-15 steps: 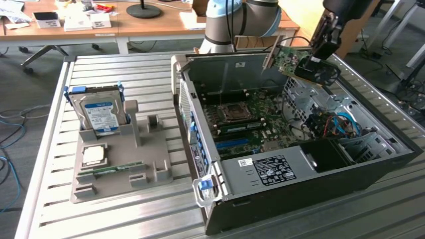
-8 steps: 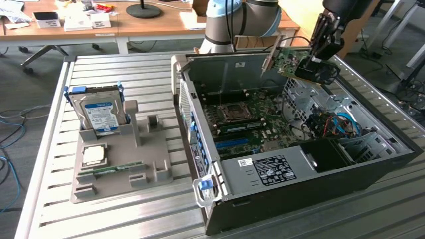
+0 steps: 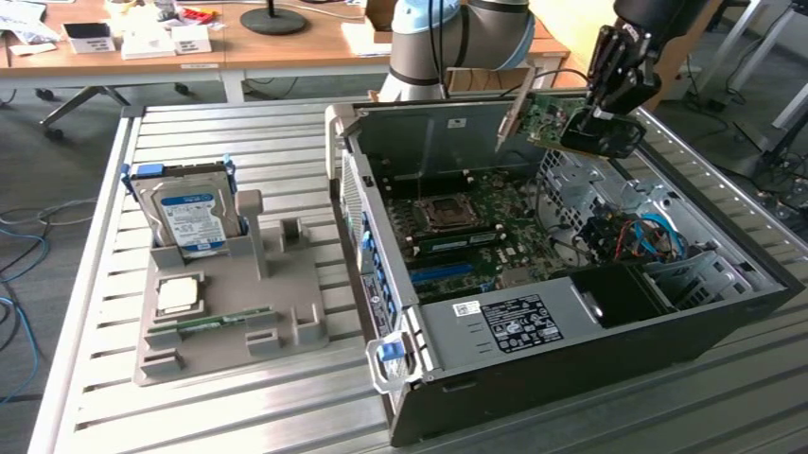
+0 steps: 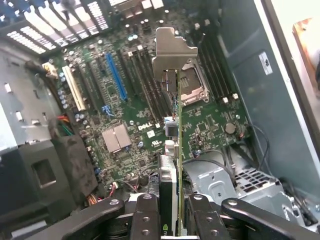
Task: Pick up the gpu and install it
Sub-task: 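Insert the gpu into the slot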
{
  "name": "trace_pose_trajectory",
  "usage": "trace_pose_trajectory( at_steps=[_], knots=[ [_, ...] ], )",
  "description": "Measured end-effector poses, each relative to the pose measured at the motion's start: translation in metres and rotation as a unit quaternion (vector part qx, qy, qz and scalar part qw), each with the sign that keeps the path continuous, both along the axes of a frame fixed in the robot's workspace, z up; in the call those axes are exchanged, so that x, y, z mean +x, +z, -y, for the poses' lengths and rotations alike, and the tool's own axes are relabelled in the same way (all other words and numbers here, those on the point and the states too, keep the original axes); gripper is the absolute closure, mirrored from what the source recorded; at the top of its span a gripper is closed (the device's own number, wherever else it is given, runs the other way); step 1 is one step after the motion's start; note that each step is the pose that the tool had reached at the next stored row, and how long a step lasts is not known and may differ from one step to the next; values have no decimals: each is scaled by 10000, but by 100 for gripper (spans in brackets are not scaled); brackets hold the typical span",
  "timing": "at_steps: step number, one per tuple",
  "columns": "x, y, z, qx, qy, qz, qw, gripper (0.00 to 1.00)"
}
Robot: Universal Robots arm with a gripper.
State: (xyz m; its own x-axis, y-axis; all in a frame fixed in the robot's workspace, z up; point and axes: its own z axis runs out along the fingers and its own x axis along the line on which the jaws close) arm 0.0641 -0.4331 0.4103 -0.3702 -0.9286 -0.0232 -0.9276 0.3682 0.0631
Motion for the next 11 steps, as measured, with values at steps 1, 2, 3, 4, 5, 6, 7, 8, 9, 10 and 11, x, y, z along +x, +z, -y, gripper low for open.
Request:
trace_pose_trajectory(
  at_steps=[1,2,3,4,5,6,7,8,9,10,11],
  knots=[
    [0,0,0,0,47,0,10000,73],
    [0,0,0,0,99,1,10000,73],
    [0,0,0,0,147,1,9999,73],
    [-1,0,0,0,178,1,9998,73],
    [-1,0,0,0,196,1,9998,73],
    [-1,0,0,0,219,1,9998,73],
    [-1,0,0,0,236,1,9997,73],
    [-2,0,0,0,239,1,9997,73],
    [-2,0,0,0,243,1,9997,73],
    [-2,-2,0,0,270,1,9996,73],
    [-2,-4,-1,1,332,1,9994,73]
  ],
)
